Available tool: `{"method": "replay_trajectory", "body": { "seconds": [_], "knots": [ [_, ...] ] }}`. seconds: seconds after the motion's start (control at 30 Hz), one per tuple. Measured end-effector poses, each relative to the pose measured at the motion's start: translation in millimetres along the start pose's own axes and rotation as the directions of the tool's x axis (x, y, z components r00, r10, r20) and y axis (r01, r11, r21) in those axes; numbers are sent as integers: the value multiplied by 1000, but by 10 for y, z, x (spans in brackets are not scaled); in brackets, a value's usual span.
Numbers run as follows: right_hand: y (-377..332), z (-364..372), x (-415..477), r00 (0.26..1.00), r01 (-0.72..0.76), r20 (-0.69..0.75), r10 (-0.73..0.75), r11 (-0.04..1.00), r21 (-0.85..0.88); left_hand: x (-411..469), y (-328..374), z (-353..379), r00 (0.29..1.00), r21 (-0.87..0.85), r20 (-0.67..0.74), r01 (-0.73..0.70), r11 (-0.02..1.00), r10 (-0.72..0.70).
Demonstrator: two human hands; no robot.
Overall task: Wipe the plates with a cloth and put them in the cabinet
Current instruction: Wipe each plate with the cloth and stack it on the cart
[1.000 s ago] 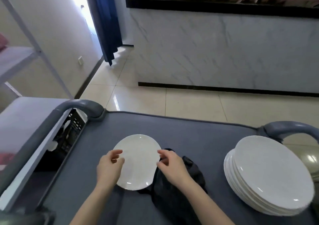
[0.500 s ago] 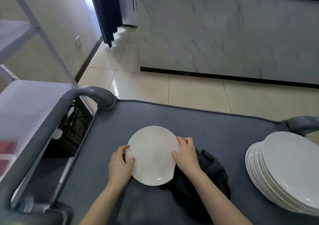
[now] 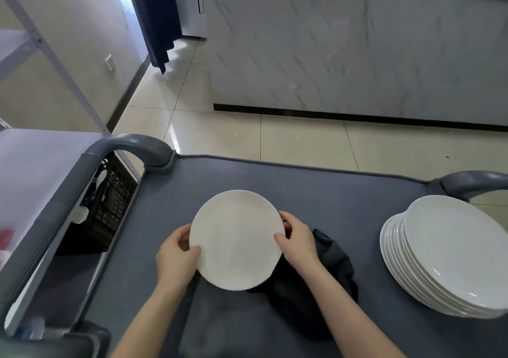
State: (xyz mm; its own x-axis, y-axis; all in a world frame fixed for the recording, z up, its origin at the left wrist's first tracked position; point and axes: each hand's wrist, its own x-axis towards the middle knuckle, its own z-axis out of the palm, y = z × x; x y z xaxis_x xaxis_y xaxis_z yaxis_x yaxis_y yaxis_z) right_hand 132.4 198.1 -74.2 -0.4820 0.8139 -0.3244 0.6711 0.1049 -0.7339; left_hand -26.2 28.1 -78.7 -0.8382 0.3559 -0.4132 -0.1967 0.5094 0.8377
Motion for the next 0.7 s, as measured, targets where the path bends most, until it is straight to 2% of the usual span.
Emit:
{"method": "replay_trajectory", "body": {
  "seconds": [0.13,0.3,0.4,0.57,0.63,0.7],
  "knots": [
    [-93,-195,-83,1000,25,3,-27,971,237,-35,120,-53,999,-96,43,4,995,0],
    [-131,-506,-226,999,-24,42,1,837,546,-215,302,-17,987,-298,160,15,955,34],
    [-74,-681,-281,999,-44,29,33,769,637,-353,388,103,975,-414,206,16,910,77],
    [-8,-869,-368,997,-78,57,54,616,784,-712,490,494,976,-532,189,12,847,105],
    [10,-876,-401,998,-68,60,34,600,797,-825,535,637,981,-576,162,2,817,111],
    [37,-875,-439,996,-65,85,-4,607,792,-841,588,710,993,-601,107,22,799,53]
  ]
}}
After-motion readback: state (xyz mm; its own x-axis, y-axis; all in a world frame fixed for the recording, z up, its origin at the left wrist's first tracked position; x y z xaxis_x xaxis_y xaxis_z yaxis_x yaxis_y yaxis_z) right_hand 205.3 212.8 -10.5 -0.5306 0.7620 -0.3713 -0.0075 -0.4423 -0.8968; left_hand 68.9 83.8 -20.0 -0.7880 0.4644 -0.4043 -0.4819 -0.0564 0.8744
